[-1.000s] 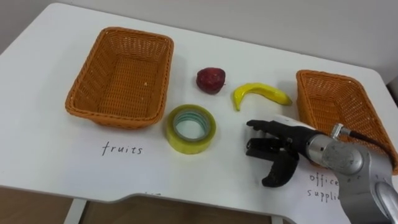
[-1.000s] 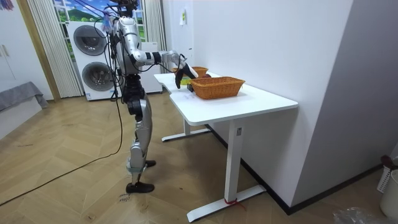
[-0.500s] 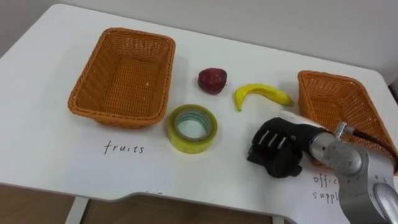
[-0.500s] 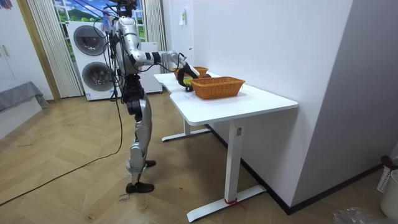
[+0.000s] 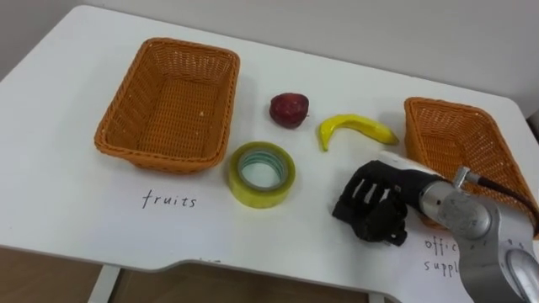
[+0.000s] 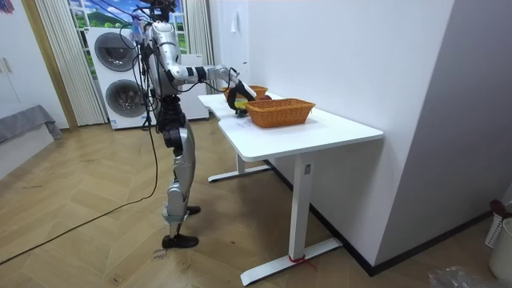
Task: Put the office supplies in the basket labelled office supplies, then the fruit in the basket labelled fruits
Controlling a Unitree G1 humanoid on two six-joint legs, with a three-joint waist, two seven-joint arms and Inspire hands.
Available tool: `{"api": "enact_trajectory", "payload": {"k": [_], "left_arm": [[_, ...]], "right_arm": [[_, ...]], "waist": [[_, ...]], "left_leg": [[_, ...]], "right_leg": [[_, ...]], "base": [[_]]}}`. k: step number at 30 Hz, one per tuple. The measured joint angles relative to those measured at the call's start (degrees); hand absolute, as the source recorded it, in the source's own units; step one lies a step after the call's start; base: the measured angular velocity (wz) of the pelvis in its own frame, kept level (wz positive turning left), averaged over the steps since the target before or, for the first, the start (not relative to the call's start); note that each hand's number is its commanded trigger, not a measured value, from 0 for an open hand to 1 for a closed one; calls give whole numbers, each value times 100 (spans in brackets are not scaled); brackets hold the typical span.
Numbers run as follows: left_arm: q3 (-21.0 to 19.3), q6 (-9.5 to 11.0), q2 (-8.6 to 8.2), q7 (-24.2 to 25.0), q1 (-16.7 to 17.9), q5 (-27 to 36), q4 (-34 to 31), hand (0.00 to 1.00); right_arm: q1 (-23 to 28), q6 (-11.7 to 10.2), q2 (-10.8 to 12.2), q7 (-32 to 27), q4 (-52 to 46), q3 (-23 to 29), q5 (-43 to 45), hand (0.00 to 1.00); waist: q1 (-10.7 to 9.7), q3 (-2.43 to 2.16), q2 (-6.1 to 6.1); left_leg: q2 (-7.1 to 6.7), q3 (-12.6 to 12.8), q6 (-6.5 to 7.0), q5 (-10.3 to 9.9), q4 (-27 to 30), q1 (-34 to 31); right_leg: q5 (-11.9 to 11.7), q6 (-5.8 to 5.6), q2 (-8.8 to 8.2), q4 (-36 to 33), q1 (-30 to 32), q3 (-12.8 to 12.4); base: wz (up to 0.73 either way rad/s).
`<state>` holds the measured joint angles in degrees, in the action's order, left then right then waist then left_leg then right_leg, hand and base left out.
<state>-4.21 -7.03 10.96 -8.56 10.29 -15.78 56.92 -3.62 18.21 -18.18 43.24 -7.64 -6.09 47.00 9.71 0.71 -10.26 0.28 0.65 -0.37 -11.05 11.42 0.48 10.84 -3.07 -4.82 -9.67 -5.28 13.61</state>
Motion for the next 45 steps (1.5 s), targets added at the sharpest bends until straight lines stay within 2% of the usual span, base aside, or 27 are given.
{"api": "enact_trajectory", "payload": {"k": [7, 12, 15, 17, 24, 32, 36, 39, 45], "left_arm": [[-5, 2, -20, -58, -29, -1, -5, 0], [-17, 115, -24, -103, -70, 6, -3, 0], [-20, 129, -25, -132, -72, 45, 44, 0], [-19, 138, -39, -132, -56, 46, 93, 0], [-250, 261, -115, -206, -58, 36, 269, 0], [-414, 289, -199, -204, 56, -6, 206, 0], [-416, 288, -199, -205, 62, -13, 197, 0], [-537, 282, -202, -200, 118, -15, 197, 0], [-682, 233, -221, -168, 320, -12, 151, 0]], "right_arm": [[-60, -12, -3, -16, 1, 35, -165, 100], [-273, -106, -13, -17, -68, 89, -197, 100], [-376, -127, -51, -80, -465, 138, -411, 100], [-479, -226, -50, -164, -703, 180, -465, 100], [-557, -485, -44, -600, -1469, 770, -894, 100], [-858, -575, -54, -1079, -1595, 1233, -1635, 100], [-938, -576, -150, -1391, -1587, 1301, -2037, 100], [-992, -573, -244, -1510, -1550, 1470, -1998, 100], [-994, -590, -628, -1941, -1240, 1817, -1982, 100]], "waist": [[-4, 22, 29], [-49, 7, 4], [-143, -5, -20], [-174, -3, -23], [-241, 7, -8], [-349, 5, -11], [-367, 10, 3], [-358, -3, -16], [-385, -35, -70]], "left_leg": [[1, 7, 0, 0, -22, 3], [-3, 18, 3, 5, -60, 8], [-4, 3, 4, 6, -62, 5], [-7, 1, 4, 6, -58, 3], [-13, -36, 4, 6, -74, -9], [-8, 23, 5, 6, -65, 10], [-6, 52, 5, 6, -47, 13], [-4, 49, 5, 6, -52, 10], [-6, 43, 5, 6, -41, 19]], "right_leg": [[0, 1, 0, 1, 15, -5], [0, 0, 0, 0, 31, -36], [0, 0, 0, 0, 27, -63], [0, 1, 0, 1, 31, -93], [0, 0, 0, 10, 25, -123], [0, 0, 4, 10, 28, -229], [0, 0, 4, 6, 29, -235], [0, 0, 4, 2, 34, -206], [0, 0, 5, 0, 27, -202]], "base": [[-1], [0], [2], [0], [3], [-4], [-4], [0], [0]]}}
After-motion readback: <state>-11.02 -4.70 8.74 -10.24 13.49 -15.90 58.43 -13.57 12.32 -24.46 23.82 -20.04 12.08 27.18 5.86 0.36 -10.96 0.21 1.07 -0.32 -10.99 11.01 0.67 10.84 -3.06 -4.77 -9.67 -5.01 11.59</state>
